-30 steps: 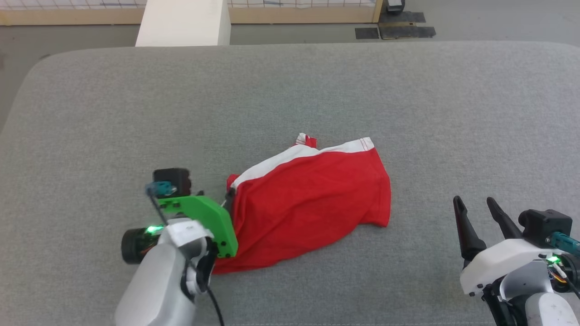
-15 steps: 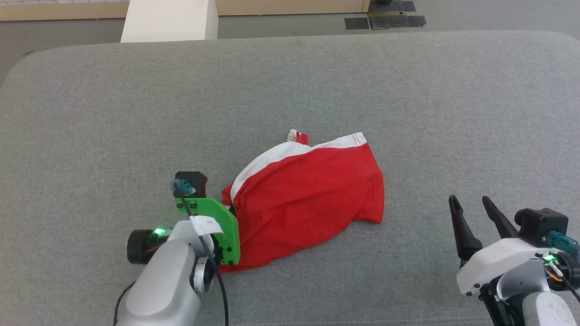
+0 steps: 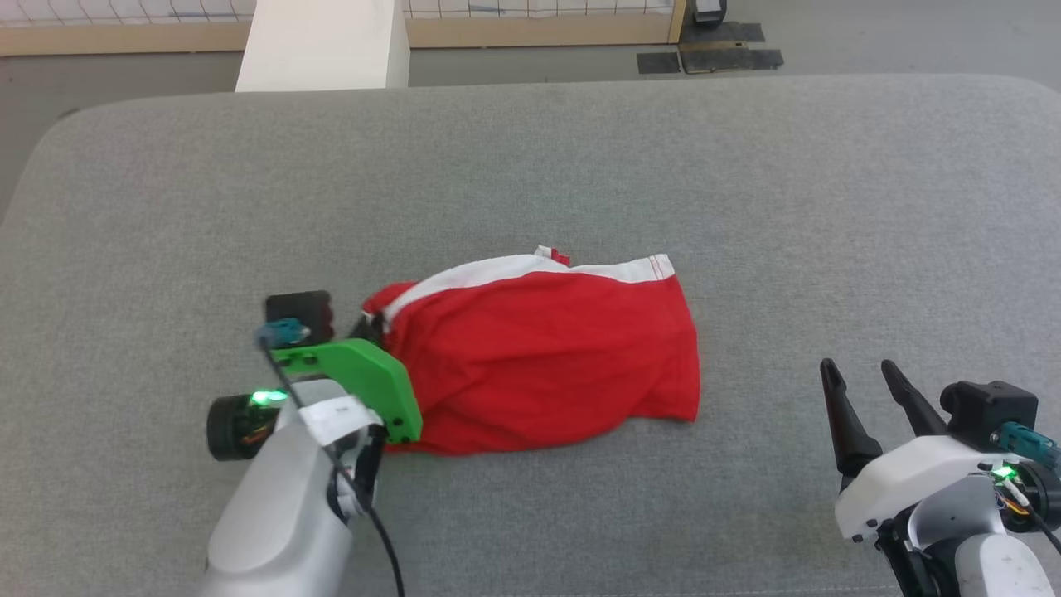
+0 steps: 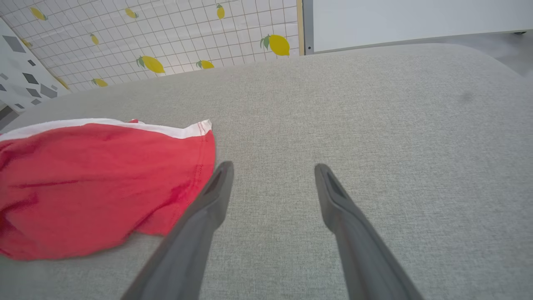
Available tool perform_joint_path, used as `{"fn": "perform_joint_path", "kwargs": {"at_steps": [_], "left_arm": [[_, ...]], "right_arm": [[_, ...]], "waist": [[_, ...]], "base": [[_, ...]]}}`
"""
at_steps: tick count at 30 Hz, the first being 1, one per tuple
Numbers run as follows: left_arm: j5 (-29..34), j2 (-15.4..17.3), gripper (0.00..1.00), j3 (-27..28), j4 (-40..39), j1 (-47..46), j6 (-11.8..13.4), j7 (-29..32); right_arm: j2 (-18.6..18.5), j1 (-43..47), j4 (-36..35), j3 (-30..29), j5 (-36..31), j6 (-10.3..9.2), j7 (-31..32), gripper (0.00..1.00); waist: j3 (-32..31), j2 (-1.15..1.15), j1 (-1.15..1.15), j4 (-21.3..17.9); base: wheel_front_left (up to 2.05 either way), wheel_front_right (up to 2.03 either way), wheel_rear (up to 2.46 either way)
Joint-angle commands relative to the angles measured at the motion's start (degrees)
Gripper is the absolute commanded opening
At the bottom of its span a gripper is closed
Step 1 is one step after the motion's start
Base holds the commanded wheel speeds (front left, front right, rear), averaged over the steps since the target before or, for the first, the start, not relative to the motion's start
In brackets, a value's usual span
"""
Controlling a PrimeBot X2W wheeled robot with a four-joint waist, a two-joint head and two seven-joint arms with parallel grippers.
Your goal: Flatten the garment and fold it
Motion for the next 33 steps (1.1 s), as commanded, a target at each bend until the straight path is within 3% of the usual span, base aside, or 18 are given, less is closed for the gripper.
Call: {"fn": "perform_joint_path", "kwargs": {"at_steps": [1,8,22,33], "left_arm": [[-0.7,0.3,0.00,1.0,-0.5,0.6,0.7,-1.3],[-2.5,0.7,0.00,3.7,-3.6,3.5,1.7,-5.7],[-3.1,-0.8,0.00,0.9,-4.9,0.2,-0.5,-5.7],[-3.4,-1.5,0.00,-0.6,-5.5,-2.1,-1.5,-6.7]], "right_arm": [[0.0,-0.8,-0.3,0.0,-0.3,-0.09,-0.1,1.00],[0.0,-8.5,2.7,2.2,-2.7,-0.09,-0.5,1.00],[0.0,-36.6,33.5,12.6,-4.1,-0.09,7.8,1.00],[0.0,-46.3,46.7,17.0,-5.2,-0.09,17.7,1.00]], "waist": [[-0.2,0.00,0.00,-0.1],[1.2,0.00,0.00,0.4],[9.8,0.00,0.00,5.3],[13.4,0.00,0.00,7.4]], "base": [[0.00,0.00,0.00],[0.00,0.00,0.00],[0.00,0.00,0.00],[0.00,0.00,0.00]]}}
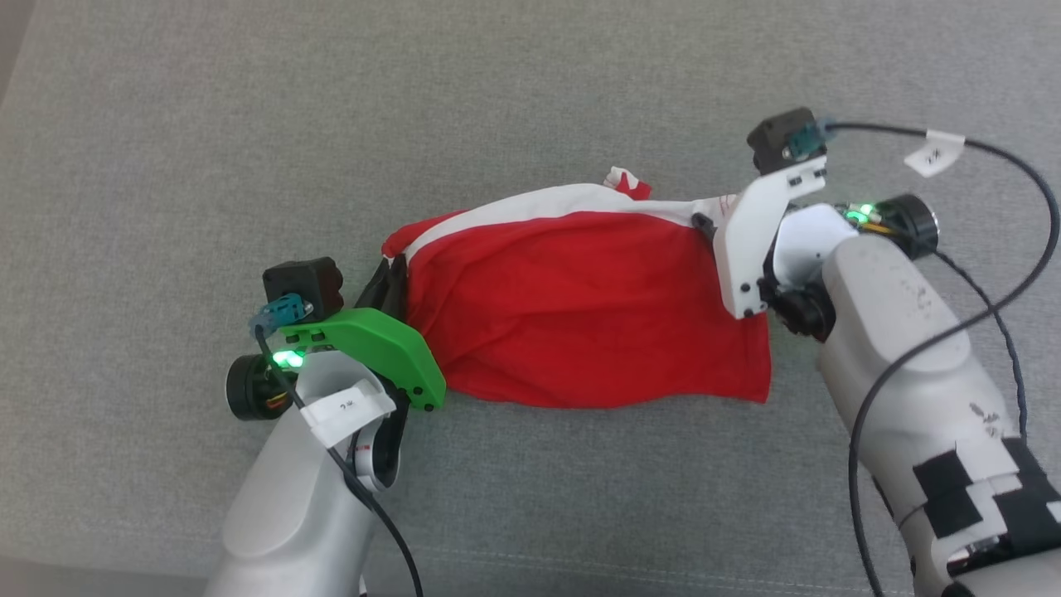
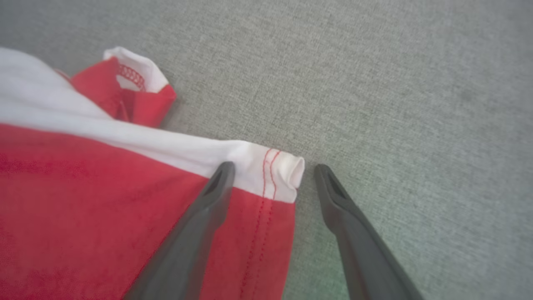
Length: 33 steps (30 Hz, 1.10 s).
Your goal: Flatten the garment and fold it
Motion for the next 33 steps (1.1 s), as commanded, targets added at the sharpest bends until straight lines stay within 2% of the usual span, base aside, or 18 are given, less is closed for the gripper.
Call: {"fn": "perform_joint_path", "kwargs": {"at_steps": [1,2,3,8,13,16,20,23,27,30,33], "left_arm": [[-0.3,-0.1,0.00,-0.1,-0.2,-1.0,-0.3,-0.5],[-0.3,-0.1,0.00,-0.1,-0.2,-1.0,-0.4,-0.5],[-0.4,0.0,0.00,-0.2,-0.3,-0.9,-0.4,-0.6],[-0.6,0.9,0.00,-0.3,-1.6,-1.2,-1.2,-0.7],[-4.8,1.0,0.00,1.4,-6.0,-3.0,-4.0,0.6],[-8.2,1.2,0.00,2.3,-8.5,-5.5,-6.1,3.7],[-14.8,1.6,0.00,3.9,-10.8,-11.8,-8.8,11.3],[-18.6,2.9,0.00,5.7,-11.3,-18.6,-8.4,17.8],[-19.6,4.8,0.00,7.8,-9.9,-27.7,-6.4,21.6],[-19.3,5.1,0.00,9.4,-8.3,-33.5,-5.1,20.3],[-18.7,4.9,0.00,11.4,-6.3,-39.0,-4.4,16.4]], "right_arm": [[0.0,-0.3,1.9,0.4,-0.2,-0.09,2.1,0.46],[0.0,-0.7,2.6,0.8,0.0,-0.09,3.2,0.15],[0.0,-1.4,3.0,1.7,0.0,-0.09,5.2,0.00],[0.0,-2.3,0.8,2.0,0.6,-0.09,4.9,0.00],[0.0,-4.5,-4.5,0.4,0.3,-0.09,2.7,0.00],[-0.1,-6.1,-8.1,-0.4,-0.7,-0.09,2.5,0.00],[-1.1,-9.2,-13.2,-1.3,-2.4,-0.09,3.1,0.00],[-2.2,-12.5,-16.0,-2.1,-3.4,-0.09,3.7,0.00],[-3.0,-17.3,-18.1,-4.2,-5.2,-0.09,2.4,0.00],[-3.1,-21.0,-19.1,-5.9,-7.0,-0.09,-0.8,0.00],[-2.9,-25.1,-20.0,-8.2,-9.3,-0.09,-5.5,0.00]], "waist": [[0.9,0.00,0.00,0.8],[0.9,0.00,0.00,0.8],[0.8,0.00,0.00,0.7],[-0.1,0.00,0.00,-0.1],[-1.9,0.00,0.00,-1.2],[-2.7,0.00,0.00,-1.8],[-2.5,0.00,0.00,-2.8],[-1.3,0.00,0.00,-3.7],[0.9,0.00,0.00,-4.9],[2.4,0.00,0.00,-5.7],[3.7,0.00,0.00,-6.4]], "base": [[0.00,0.00,0.00],[0.00,0.00,0.00],[0.00,0.00,0.00],[0.00,0.00,0.00],[0.00,0.00,0.00],[0.00,0.00,0.00],[0.00,0.00,0.00],[0.00,0.00,0.00],[0.00,0.00,0.00],[0.00,0.00,0.00],[0.00,0.00,0.00]]}}
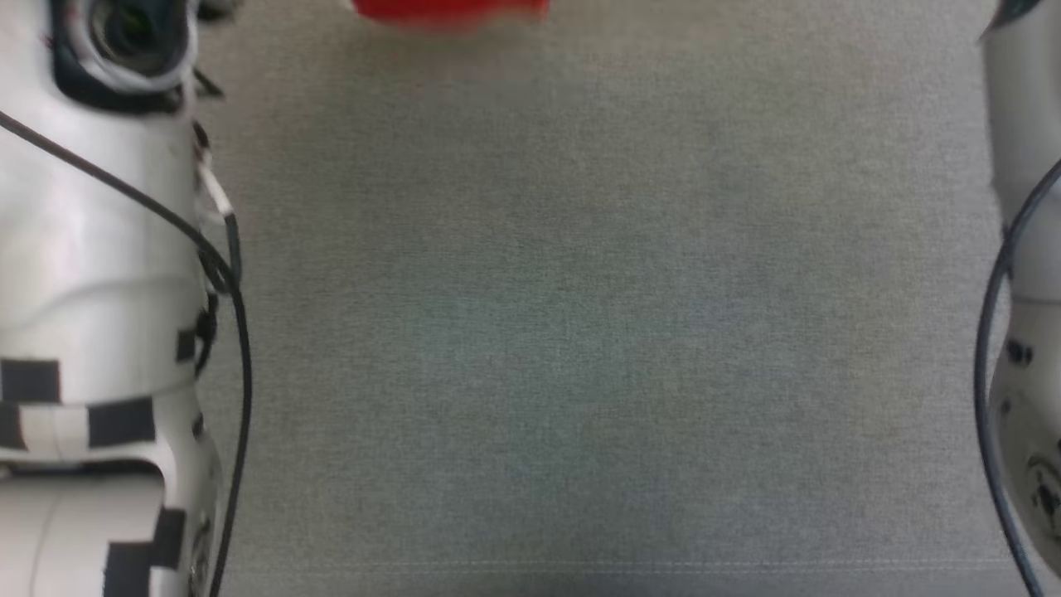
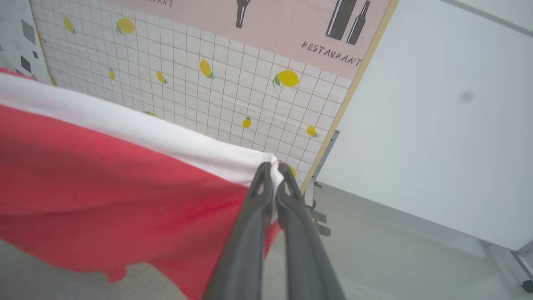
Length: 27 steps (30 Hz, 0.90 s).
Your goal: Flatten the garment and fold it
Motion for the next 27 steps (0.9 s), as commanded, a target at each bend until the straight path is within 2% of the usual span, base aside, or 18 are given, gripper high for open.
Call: {"fn": "perform_joint_path", "kwargs": {"at_steps": [1,4,7,13,18,21,24,27], "left_arm": [[0.2,0.0,0.00,0.8,0.7,-2.6,0.0,-1.9],[-0.5,-1.0,0.00,2.7,2.8,-5.9,-1.0,-6.6],[-0.8,-1.6,0.00,2.8,5.2,-5.4,-2.3,-8.7],[-0.6,-1.8,0.00,-0.6,8.7,4.5,-6.4,-8.8],[-1.0,-1.6,0.00,-4.4,8.5,18.3,-8.2,-8.9],[-1.1,-1.2,0.00,-8.1,6.4,27.5,-8.7,-8.3],[-0.8,-0.3,0.00,-10.9,3.6,35.9,-8.8,-8.0],[-2.1,0.2,0.00,-12.0,0.1,44.0,-8.8,-7.3]], "right_arm": [[0.1,-2.1,-0.5,-1.0,-1.1,-0.09,-2.1,0.00],[0.6,-4.6,0.1,-2.8,-2.7,-0.09,-5.9,0.00],[1.3,-3.8,1.5,-3.3,-2.1,-0.09,-7.1,0.00],[0.5,5.6,3.4,3.2,2.9,-0.09,-5.7,0.00],[-3.8,19.0,-0.2,11.0,11.4,-0.09,-2.0,0.00],[-7.6,28.5,-5.5,14.4,17.2,-0.09,1.8,0.00],[-11.3,37.7,-11.6,15.7,21.6,-0.09,5.4,0.00],[-14.1,47.2,-18.1,14.3,23.9,-0.09,9.0,0.00]], "waist": [[1.8,0.00,-0.01,-1.4],[2.4,0.00,-0.01,-1.8],[2.4,0.00,-0.01,-2.0],[1.2,0.00,-0.01,-1.8],[-1.7,0.00,-0.01,-1.1],[-3.7,0.00,-0.01,-0.6],[-5.7,0.00,-0.01,-0.2],[-7.8,0.00,-0.01,0.2]], "base": [[0.00,0.00,0.00],[0.00,0.00,0.00],[0.00,0.00,0.00],[0.00,0.00,0.00],[0.00,0.00,0.00],[0.00,0.00,0.00],[0.00,0.00,0.00],[0.00,0.00,0.00]]}}
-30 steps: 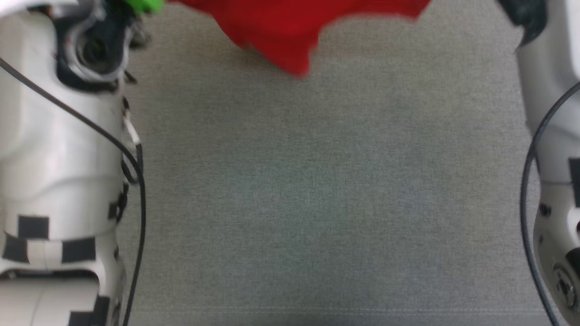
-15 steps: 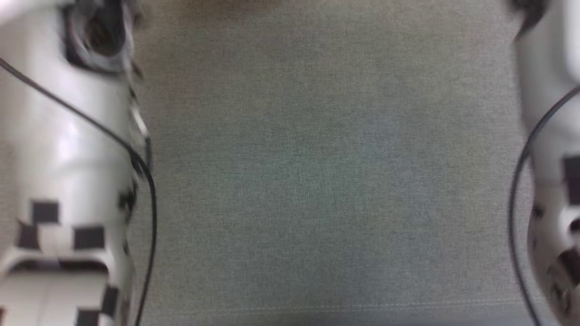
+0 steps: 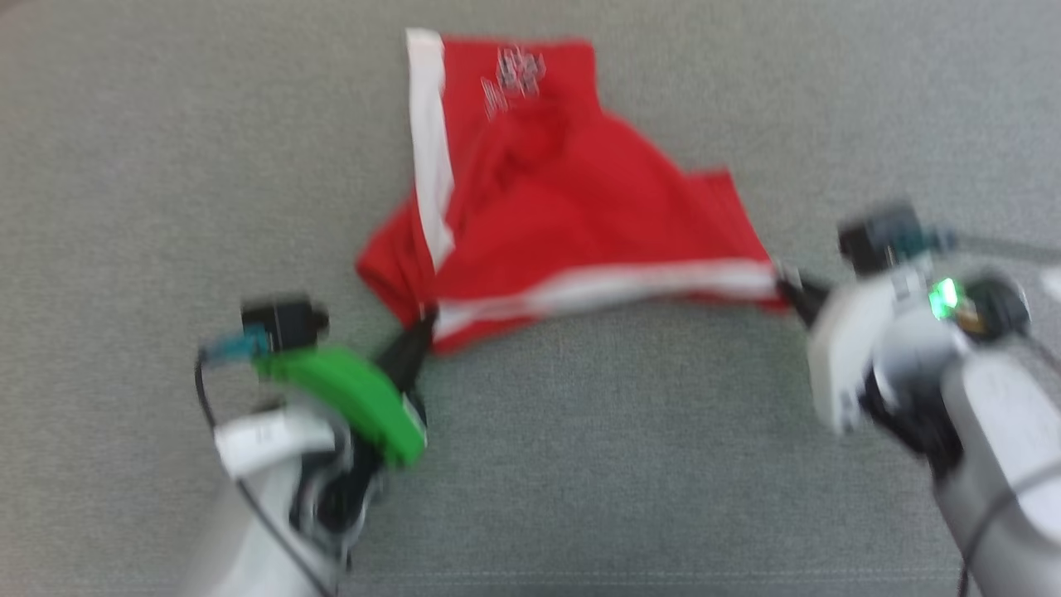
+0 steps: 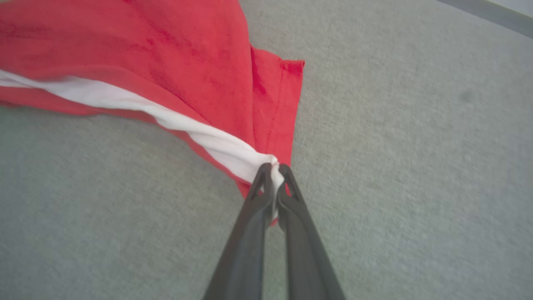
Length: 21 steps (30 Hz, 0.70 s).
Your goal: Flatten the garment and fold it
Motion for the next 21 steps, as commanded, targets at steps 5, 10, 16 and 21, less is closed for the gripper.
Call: {"fn": "perform_joint_path", "kwargs": {"at_steps": [5,10,16,21], "left_arm": [[-0.4,2.3,0.00,-0.8,-6.6,12.2,2.5,1.4],[-0.4,3.9,0.00,-0.7,-13.4,20.5,5.8,2.7],[0.0,3.9,0.00,-1.4,-17.8,23.9,7.1,2.5],[1.1,2.3,0.00,-1.7,-18.8,21.0,6.6,-0.1]], "right_arm": [[-1.6,14.8,-10.5,-4.0,1.0,-0.10,5.7,0.00],[-0.3,25.8,-19.3,-8.8,-0.5,-0.10,11.9,0.00],[3.3,32.0,-25.2,-12.0,-2.3,-0.10,14.7,0.00],[5.8,30.7,-26.3,-13.0,-3.8,-0.10,11.3,0.00]], "waist": [[-5.4,0.00,0.00,1.0],[-6.9,0.00,0.00,1.6],[-7.5,0.00,0.00,2.1],[-7.6,0.00,0.00,2.2]], "base": [[0.00,0.00,0.00],[0.00,0.00,0.00],[0.00,0.00,0.00],[0.00,0.00,0.00]]}}
